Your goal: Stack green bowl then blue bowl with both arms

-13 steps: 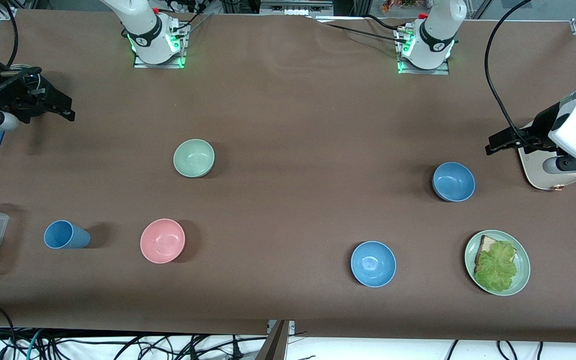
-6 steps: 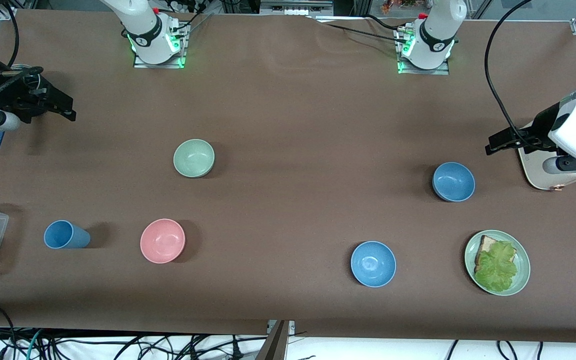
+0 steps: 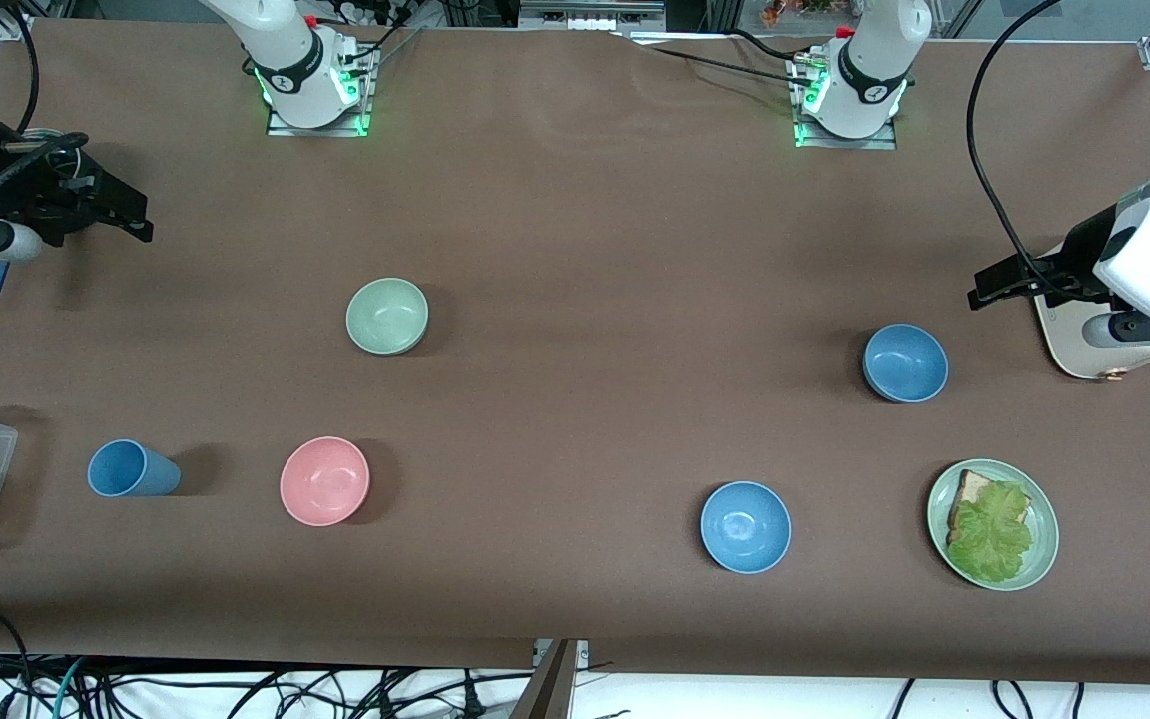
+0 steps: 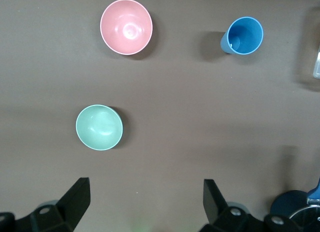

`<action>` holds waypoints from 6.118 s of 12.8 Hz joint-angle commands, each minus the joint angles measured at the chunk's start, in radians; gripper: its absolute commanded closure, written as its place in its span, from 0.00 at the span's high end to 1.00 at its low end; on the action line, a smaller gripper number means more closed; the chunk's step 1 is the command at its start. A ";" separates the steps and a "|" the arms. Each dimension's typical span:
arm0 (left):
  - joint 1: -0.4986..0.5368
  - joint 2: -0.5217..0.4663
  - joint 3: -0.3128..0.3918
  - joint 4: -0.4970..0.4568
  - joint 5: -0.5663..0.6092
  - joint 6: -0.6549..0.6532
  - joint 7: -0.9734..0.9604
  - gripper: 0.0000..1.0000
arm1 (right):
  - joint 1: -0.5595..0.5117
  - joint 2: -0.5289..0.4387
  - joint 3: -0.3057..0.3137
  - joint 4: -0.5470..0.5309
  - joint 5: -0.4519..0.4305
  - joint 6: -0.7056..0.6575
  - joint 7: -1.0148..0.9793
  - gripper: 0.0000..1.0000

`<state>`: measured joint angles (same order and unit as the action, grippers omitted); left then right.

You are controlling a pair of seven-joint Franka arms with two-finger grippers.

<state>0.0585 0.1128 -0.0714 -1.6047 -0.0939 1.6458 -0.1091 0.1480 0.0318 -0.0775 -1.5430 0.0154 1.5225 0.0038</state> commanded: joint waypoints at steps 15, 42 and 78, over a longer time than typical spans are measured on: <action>-0.005 0.013 -0.001 0.032 0.022 -0.021 0.019 1.00 | -0.002 0.063 0.005 0.024 0.006 0.021 -0.001 1.00; 0.001 0.025 -0.001 0.031 0.017 -0.021 0.020 1.00 | 0.038 0.160 0.146 -0.871 0.080 1.077 0.076 0.97; 0.199 0.148 0.122 -0.475 -0.380 0.471 0.868 1.00 | 0.463 0.748 0.259 0.034 -0.045 0.921 1.026 1.00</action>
<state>0.2417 0.2299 0.0529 -2.0765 -0.4178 2.0827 0.6768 0.6029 0.7845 0.1979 -1.5315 -0.0090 2.4535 1.0070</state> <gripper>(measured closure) 0.000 0.696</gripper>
